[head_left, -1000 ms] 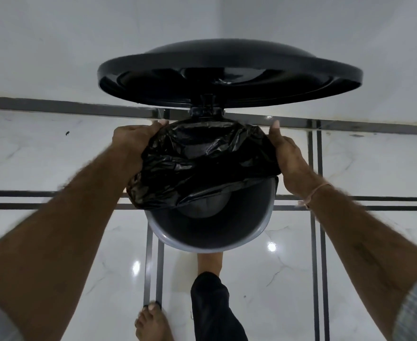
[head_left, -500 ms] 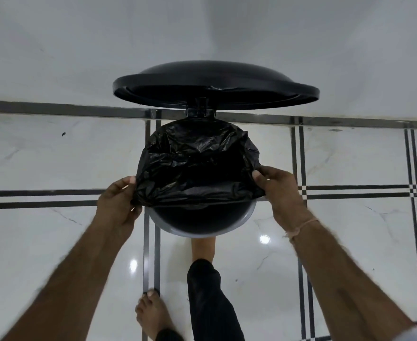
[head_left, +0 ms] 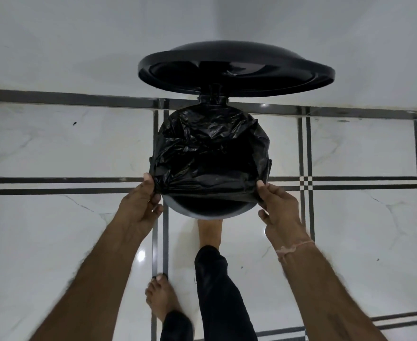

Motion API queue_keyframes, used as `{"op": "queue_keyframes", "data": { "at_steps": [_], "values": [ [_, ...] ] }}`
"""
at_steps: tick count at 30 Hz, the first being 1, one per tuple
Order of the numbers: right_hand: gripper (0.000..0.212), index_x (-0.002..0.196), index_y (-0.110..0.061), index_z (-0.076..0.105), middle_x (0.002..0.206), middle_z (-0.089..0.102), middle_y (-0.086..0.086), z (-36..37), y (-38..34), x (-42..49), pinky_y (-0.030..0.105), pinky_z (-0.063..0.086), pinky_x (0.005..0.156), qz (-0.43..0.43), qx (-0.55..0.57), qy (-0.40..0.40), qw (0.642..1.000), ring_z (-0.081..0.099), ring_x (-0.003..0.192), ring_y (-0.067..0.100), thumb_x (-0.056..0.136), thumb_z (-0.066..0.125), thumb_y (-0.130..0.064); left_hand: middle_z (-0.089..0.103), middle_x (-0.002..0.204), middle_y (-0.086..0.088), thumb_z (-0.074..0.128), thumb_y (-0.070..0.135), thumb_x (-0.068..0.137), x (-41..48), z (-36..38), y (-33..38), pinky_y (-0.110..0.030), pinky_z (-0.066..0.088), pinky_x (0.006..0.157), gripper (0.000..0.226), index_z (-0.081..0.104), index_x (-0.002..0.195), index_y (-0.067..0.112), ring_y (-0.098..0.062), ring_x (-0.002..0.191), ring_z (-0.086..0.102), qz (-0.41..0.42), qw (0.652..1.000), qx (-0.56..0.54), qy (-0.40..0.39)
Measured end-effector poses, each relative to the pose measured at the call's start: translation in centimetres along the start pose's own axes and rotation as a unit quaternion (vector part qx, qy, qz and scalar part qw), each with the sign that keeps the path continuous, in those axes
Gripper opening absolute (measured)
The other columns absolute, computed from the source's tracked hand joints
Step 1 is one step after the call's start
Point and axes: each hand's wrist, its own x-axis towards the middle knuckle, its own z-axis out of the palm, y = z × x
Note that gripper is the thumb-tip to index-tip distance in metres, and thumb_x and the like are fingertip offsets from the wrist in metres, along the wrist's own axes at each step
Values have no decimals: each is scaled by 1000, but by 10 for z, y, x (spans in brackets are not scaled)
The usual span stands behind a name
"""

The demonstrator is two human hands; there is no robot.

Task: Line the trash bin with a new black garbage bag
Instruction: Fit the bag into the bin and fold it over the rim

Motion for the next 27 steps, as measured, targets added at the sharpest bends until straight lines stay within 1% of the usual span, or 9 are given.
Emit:
{"op": "queue_keyframes", "data": {
  "at_steps": [2,4,7,11,15,18,20,24,27],
  "values": [
    [15,82,-22,68,67,67,-10,5,5,-6,24,40,58,37,8,-37,999,57,62,7,92,77,-26,65,62,15,67,55,86,-2,2,-1,-27,45,63,30,66,89,26,-7,68,53,-12,1000,9,11],
    [18,81,-19,64,63,62,-8,9,10,-9,18,36,44,77,62,-68,993,50,53,6,95,75,-25,66,64,15,67,57,84,-4,2,-3,-26,46,65,31,67,89,27,-7,70,53,-22,1000,5,2],
    [15,90,-16,61,67,67,-6,14,16,-16,15,31,34,128,176,-134,967,54,45,3,102,63,-24,67,77,13,71,49,79,-7,-6,-7,-26,46,68,28,67,96,27,-6,74,55,-21,999,2,-44],
    [11,99,-18,64,83,69,-7,22,28,-26,14,33,36,155,246,-175,941,53,44,3,102,60,-28,63,85,14,64,46,93,-7,-12,-6,-25,39,62,16,65,92,30,-6,72,52,-23,999,4,-23],
    [20,103,-17,66,83,66,-6,28,46,-40,15,34,38,163,244,-183,938,49,45,4,97,64,-36,52,71,15,58,48,97,-8,-12,-13,-20,34,51,20,60,89,30,-3,53,41,-35,999,-6,-21],
    [26,109,-16,63,83,68,-4,30,59,-49,16,36,38,152,234,-167,946,54,46,5,89,69,-30,53,76,15,58,33,100,-11,-16,-22,-19,35,56,10,60,92,29,-2,58,42,-48,997,-29,-58],
    [21,110,-13,64,80,72,-2,30,65,-53,16,38,39,142,224,-156,951,57,48,5,96,66,-28,52,76,12,59,28,99,-13,-16,-25,-19,37,57,9,61,91,27,-3,62,43,-49,996,-36,-60],
    [21,107,-14,64,73,70,-4,33,72,-60,15,36,42,122,185,-136,966,62,53,4,98,66,-33,50,70,8,60,33,98,-15,-11,-30,-18,38,53,16,60,86,23,-4,61,44,-37,998,-35,-26],
    [26,102,-15,67,71,67,-7,40,75,-65,21,36,53,98,142,-104,979,62,59,3,96,69,-41,54,66,9,64,37,95,-16,-8,-36,-19,39,49,19,61,83,22,-4,57,47,-32,999,-40,-2]
  ]
}}
